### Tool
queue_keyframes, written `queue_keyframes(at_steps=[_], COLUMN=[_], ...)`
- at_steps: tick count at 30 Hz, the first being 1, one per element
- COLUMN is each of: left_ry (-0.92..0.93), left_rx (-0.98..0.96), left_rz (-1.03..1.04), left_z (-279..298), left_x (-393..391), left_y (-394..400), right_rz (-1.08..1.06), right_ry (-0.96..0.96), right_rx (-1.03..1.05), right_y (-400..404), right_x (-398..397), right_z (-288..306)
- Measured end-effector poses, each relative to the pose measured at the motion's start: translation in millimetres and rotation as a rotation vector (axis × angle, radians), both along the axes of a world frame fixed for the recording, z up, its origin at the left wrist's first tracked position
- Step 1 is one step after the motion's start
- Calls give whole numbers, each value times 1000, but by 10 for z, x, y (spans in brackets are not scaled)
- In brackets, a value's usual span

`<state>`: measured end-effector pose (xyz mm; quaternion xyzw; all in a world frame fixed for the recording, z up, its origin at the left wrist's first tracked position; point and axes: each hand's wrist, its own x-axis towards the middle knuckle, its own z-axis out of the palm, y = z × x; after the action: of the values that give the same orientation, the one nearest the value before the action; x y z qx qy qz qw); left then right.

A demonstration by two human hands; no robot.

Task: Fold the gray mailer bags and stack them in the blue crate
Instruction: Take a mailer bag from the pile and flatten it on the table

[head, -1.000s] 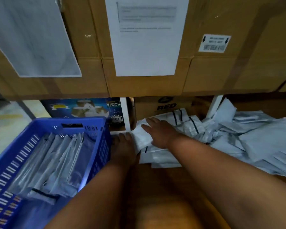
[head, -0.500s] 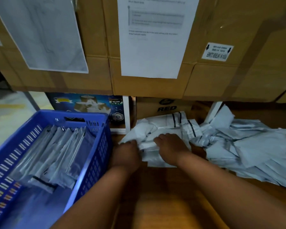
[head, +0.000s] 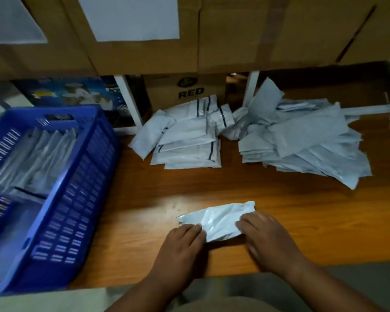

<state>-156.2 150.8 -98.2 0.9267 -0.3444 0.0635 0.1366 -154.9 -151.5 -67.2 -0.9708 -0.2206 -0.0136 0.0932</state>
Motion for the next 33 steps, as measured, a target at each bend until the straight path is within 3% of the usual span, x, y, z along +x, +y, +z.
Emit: queue_keyframes(at_steps=[8, 17, 25, 33], left_ry=[134, 184, 123, 290], left_rx=[213, 208, 187, 157], left_rz=[104, 273, 254, 377], left_z=[-49, -17, 96, -115], left_x=[-303, -259, 223, 531], left_y=[-355, -372, -428, -530], right_rz=[-76, -70, -27, -111], right_ry=[137, 327, 168, 178], right_rx=[-27, -142, -85, -95], right_y=[-553, -580, -4, 699], right_x=[-382, -215, 123, 551], right_z=[-212, -146, 45, -155])
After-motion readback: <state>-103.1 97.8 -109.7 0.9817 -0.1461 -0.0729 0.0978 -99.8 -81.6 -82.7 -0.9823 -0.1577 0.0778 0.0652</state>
